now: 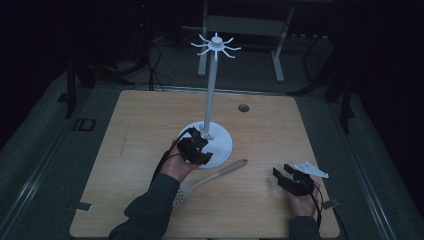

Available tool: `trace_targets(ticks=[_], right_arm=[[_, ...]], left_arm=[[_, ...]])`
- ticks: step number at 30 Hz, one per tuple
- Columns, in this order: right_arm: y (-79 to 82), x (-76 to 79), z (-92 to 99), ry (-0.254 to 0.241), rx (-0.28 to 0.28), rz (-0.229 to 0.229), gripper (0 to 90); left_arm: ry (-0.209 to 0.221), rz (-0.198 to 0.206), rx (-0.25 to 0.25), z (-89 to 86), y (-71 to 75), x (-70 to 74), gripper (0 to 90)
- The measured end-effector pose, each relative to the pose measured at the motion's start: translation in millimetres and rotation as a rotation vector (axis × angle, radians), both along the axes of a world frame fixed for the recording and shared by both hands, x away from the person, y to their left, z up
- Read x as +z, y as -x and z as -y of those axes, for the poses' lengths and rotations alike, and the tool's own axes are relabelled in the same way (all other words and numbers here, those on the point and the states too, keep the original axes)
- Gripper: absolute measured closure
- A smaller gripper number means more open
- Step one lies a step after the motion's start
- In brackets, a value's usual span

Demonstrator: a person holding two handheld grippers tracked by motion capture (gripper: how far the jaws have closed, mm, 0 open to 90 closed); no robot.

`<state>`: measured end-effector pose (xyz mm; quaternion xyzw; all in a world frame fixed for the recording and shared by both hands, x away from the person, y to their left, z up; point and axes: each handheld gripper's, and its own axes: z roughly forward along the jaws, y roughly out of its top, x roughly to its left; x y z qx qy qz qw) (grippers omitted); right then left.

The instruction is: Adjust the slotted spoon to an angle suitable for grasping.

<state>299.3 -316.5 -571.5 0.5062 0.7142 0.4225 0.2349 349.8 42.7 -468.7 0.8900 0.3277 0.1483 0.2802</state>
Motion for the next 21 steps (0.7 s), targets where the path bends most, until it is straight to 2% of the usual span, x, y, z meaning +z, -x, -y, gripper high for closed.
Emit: trace_targets(ticks=[11, 17, 21], right_arm=[[-0.4, -0.1, 0.1, 0.000, -0.002, -0.002, 44.1], [-0.5, -0.1, 0.4, -0.001, -0.004, -0.003, 43.9], [-0.5, -0.1, 0.4, -0.001, -0.005, -0.003, 43.6]], left_arm=[[-0.074, -0.053, -0.063, 21.1, -5.2, -9.0, 55.6], [-0.086, -0.075, -0.086, 29.4, -5.3, -14.5, 57.7], [-0.106, -0.104, -0.111, 38.9, -6.1, -22.3, 59.9]])
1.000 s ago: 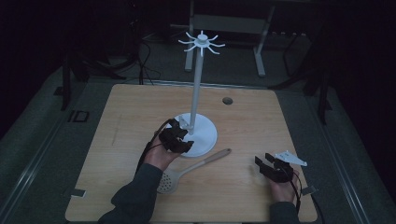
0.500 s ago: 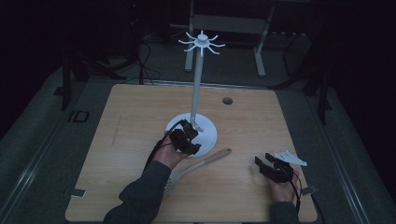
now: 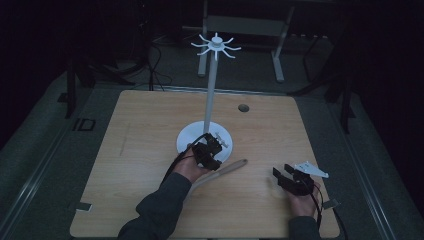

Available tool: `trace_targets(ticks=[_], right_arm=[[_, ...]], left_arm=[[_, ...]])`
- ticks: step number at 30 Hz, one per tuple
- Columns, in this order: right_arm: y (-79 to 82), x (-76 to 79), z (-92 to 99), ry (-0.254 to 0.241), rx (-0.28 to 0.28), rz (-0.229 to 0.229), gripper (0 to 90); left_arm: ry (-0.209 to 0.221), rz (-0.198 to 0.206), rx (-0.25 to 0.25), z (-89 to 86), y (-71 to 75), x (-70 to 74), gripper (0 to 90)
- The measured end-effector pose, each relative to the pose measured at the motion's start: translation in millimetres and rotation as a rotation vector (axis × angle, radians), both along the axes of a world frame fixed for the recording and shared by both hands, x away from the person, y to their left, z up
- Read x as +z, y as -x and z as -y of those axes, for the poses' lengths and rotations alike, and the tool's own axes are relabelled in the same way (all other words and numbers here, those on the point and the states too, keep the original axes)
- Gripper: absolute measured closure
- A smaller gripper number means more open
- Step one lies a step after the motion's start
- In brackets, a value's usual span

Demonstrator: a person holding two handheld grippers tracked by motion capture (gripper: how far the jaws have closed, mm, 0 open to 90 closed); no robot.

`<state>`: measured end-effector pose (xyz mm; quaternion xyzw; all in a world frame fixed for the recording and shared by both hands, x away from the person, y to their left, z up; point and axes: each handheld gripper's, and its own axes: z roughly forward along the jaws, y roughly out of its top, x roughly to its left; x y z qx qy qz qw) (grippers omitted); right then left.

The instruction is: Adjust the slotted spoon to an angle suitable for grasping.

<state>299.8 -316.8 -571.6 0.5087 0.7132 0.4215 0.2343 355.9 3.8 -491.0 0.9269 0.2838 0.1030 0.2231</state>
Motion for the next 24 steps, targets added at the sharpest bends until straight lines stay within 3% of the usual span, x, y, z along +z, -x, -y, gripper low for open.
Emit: trace_targets(ticks=[9, 16, 24], right_arm=[[-0.2, 0.0, 0.3, -0.003, -0.002, -0.002, 43.1], [-0.5, -0.1, 0.4, -0.004, -0.002, -0.006, 42.9], [-0.5, -0.1, 0.4, -0.004, -0.002, -0.007, 42.7]], left_arm=[[-0.079, -0.068, -0.066, 13.9, -0.1, -13.9, 62.4], [-0.106, -0.123, -0.076, 19.8, -2.5, -21.5, 64.2], [-0.147, -0.158, -0.074, 27.4, -5.2, -32.7, 67.6]])
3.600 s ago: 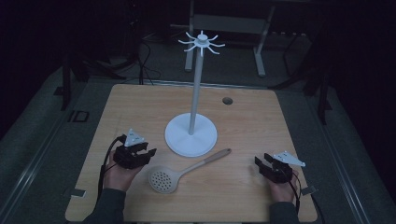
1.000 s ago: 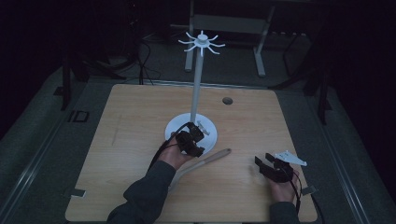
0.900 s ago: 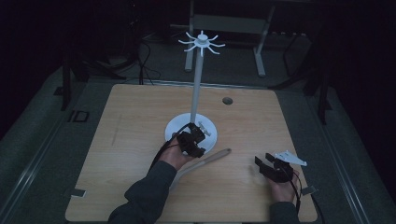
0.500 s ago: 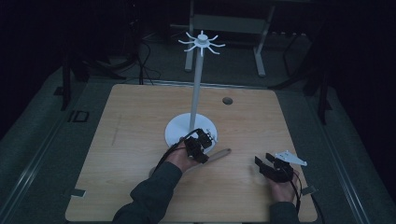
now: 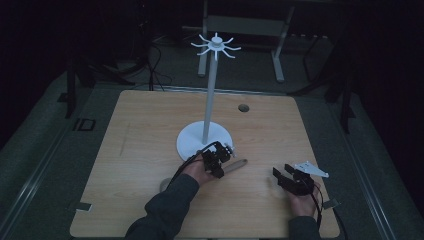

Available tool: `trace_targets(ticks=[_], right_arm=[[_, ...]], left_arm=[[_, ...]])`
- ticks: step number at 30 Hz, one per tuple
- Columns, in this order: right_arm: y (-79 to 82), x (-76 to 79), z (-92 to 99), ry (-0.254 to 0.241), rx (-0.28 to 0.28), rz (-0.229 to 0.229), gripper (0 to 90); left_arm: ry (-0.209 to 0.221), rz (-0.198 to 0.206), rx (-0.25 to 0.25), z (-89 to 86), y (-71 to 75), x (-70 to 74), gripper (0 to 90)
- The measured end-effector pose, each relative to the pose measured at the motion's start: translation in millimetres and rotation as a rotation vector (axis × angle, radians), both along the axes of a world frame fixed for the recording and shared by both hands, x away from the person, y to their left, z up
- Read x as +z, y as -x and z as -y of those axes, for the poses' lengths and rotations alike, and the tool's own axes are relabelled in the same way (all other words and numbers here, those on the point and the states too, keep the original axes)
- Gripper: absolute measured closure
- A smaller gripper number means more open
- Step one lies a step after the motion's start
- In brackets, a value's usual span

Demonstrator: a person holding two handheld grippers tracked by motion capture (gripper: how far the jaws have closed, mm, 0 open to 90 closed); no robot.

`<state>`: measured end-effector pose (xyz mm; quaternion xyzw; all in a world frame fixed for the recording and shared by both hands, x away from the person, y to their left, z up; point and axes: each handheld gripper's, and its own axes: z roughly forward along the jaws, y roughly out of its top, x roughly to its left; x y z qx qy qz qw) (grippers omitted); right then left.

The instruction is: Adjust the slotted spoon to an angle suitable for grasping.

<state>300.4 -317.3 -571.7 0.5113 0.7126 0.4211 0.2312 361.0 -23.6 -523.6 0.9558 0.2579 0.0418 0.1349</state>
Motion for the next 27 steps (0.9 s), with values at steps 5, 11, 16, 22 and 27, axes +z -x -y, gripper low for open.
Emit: trace_targets(ticks=[5, 11, 16, 22, 27], right_arm=[[-0.1, 0.0, 0.2, -0.001, 0.000, -0.002, 42.5], [-0.4, -0.1, 0.7, -0.007, -0.006, -0.004, 42.3], [-0.4, 0.0, 0.7, -0.007, -0.009, -0.005, 42.2], [-0.7, -0.1, 1.3, -0.010, -0.009, -0.004, 42.1], [-0.6, 0.0, 1.4, -0.011, -0.009, -0.003, 42.0]], left_arm=[[-0.015, -0.018, -0.001, 4.3, -1.3, -6.4, 71.5], [-0.018, -0.017, -0.005, 4.7, -1.2, -7.7, 73.4], [-0.009, -0.014, -0.006, 2.9, -0.8, -8.8, 74.0], [-0.010, 0.007, 0.003, -2.0, 3.8, -6.7, 74.4], [0.018, 0.040, 0.038, -17.8, 8.0, 2.4, 74.5]])
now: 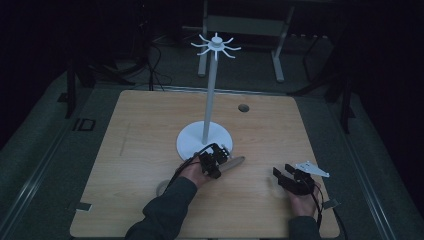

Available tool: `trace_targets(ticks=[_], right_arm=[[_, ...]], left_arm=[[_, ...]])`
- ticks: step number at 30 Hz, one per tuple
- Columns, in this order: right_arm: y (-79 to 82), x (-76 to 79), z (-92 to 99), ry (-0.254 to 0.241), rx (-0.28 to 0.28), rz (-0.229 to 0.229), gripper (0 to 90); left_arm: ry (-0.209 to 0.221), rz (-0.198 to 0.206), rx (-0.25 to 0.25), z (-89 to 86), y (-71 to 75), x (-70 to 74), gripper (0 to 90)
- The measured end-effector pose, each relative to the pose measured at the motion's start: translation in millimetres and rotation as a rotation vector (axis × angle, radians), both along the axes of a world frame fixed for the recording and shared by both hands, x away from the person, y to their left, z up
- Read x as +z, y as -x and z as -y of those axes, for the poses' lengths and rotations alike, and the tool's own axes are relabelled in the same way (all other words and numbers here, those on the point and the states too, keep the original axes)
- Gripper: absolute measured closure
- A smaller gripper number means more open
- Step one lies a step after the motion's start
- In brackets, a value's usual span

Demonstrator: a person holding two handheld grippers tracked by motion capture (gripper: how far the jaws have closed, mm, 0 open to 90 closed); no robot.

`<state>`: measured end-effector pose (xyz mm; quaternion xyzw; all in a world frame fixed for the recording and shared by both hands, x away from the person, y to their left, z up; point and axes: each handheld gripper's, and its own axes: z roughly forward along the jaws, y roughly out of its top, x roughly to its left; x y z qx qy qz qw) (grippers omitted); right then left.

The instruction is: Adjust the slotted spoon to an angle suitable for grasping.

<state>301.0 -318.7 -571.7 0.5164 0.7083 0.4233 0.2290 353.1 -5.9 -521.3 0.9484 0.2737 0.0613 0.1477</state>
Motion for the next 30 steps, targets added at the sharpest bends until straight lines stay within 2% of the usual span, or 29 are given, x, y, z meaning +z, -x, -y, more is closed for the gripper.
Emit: trace_targets(ticks=[4, 5, 6, 8, 11, 12, 14, 15, 17, 19, 20, 22, 26, 30], right_arm=[[0.3, 0.0, 0.0, -0.001, -0.002, 0.002, 42.0], [0.3, 0.0, 0.0, -0.001, -0.002, 0.002, 42.0], [0.4, 0.0, 0.2, -0.003, -0.003, 0.002, 42.0], [0.2, 0.0, 0.3, -0.004, -0.004, 0.001, 42.0], [0.2, 0.0, 0.2, -0.003, -0.004, 0.001, 42.0], [0.3, 0.0, 0.2, -0.004, -0.005, 0.001, 42.0], [0.2, 0.0, 0.3, -0.003, -0.004, 0.001, 42.0], [0.3, 0.0, 0.3, -0.004, -0.005, 0.001, 42.0], [0.3, 0.0, 0.3, -0.003, -0.005, 0.001, 42.0], [0.2, 0.0, -0.1, -0.001, -0.005, 0.000, 42.0], [0.2, 0.0, -0.1, 0.000, -0.004, -0.001, 42.0], [-0.1, 0.0, -0.1, 0.002, -0.004, -0.001, 42.0], [-0.1, -0.1, -0.3, 0.004, -0.005, -0.001, 41.9], [-0.1, -0.1, -0.3, 0.003, -0.005, -0.001, 41.9]], left_arm=[[-0.003, 0.001, 0.045, -19.7, 1.9, 0.3, 74.4], [-0.003, 0.001, 0.045, -19.7, 1.9, 0.3, 74.4], [-0.005, 0.006, 0.070, -31.5, 2.4, 1.2, 74.3], [-0.008, 0.012, 0.108, -43.5, 2.9, 2.1, 74.1], [-0.011, 0.010, 0.124, -49.7, 2.9, 2.5, 74.0], [-0.008, 0.008, 0.159, -63.5, 3.7, 2.6, 74.0], [-0.008, 0.002, 0.194, -75.4, 5.1, 1.9, 74.0], [-0.008, -0.005, 0.222, -86.8, 6.7, -0.1, 74.0], [-0.008, -0.005, 0.222, -86.8, 6.7, -0.1, 74.0], [-0.012, -0.027, 0.248, -101.5, 9.2, -4.3, 74.0], [0.008, -0.033, 0.253, -104.6, 9.2, -4.6, 73.9], [0.012, -0.035, 0.254, -105.1, 8.9, -4.8, 73.9], [-0.004, -0.053, 0.243, -102.2, 4.0, -5.4, 72.9], [0.007, -0.084, 0.250, -102.2, -2.0, -8.8, 71.8]])
